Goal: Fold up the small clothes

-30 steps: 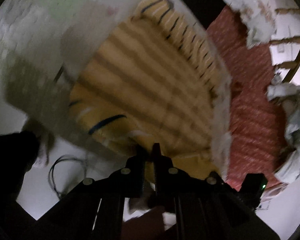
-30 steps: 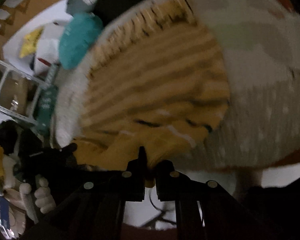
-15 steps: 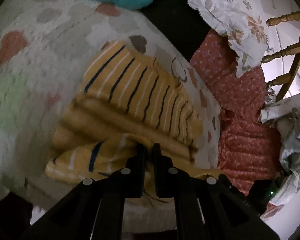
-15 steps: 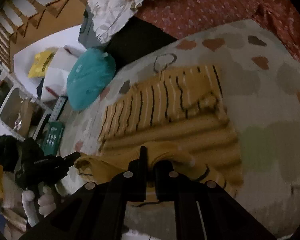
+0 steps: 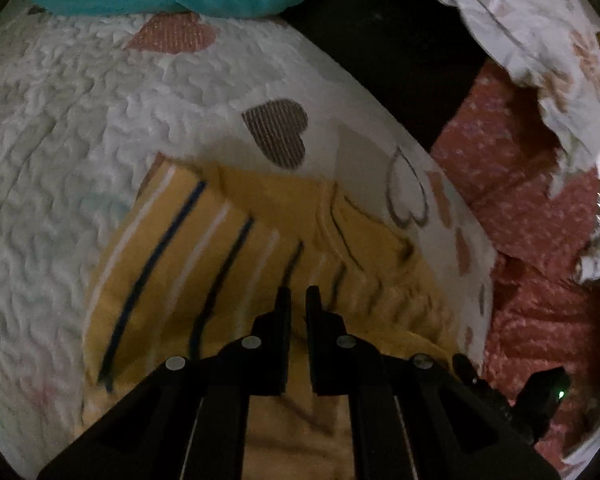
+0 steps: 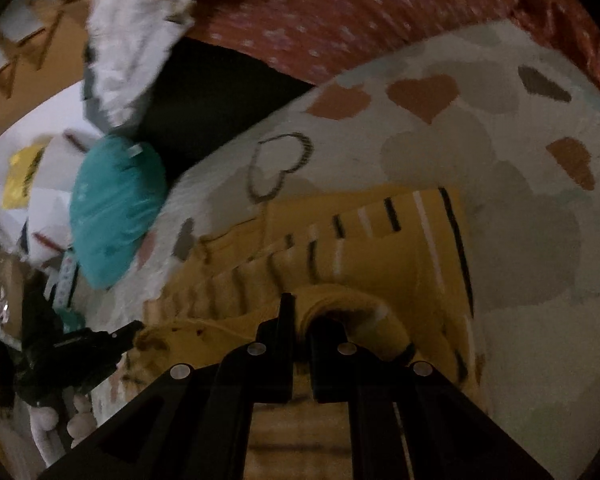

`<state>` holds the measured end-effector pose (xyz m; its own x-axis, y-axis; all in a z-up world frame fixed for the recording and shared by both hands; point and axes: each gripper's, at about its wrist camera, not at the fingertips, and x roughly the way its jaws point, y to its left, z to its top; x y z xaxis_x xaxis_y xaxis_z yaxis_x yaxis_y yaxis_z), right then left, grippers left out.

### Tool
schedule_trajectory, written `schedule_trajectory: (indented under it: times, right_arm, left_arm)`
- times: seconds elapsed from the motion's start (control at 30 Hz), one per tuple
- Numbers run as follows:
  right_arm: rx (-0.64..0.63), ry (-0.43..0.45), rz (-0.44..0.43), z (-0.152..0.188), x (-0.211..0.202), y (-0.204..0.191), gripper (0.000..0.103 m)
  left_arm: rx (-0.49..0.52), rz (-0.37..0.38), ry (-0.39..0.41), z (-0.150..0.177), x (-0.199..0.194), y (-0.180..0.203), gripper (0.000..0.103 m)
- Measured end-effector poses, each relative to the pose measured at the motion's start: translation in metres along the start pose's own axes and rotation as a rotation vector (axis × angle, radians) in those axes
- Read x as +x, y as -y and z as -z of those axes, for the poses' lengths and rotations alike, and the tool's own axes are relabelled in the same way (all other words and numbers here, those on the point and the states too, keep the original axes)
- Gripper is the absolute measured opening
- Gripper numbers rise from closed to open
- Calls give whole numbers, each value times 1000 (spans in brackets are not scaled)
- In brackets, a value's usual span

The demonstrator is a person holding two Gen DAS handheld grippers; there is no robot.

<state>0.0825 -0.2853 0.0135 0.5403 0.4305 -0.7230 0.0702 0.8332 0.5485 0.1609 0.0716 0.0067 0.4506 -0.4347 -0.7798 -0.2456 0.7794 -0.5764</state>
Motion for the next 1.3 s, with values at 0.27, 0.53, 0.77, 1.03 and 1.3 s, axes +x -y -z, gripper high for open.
schedule_trajectory:
  times: [0.27, 0.53, 0.77, 1.03, 1.3]
  right_arm:
    - [213, -10, -128, -18, 20, 40, 16]
    - [190, 113, -83, -31, -25, 34, 68]
    - [73, 45, -5, -29, -23, 30, 68]
    - [-93, -63, 141, -13, 10, 15, 68]
    - [-89, -37, 186, -21, 16, 16, 13]
  left_arm:
    - [-67, 23, 63, -23, -17, -16, 27]
    - [205, -135, 83, 20, -43, 10, 45]
    - [630, -395, 85, 61, -19, 35, 50]
    - [610, -477, 62, 41, 14, 23, 10]
    - [396, -411, 102, 3, 6, 14, 0]
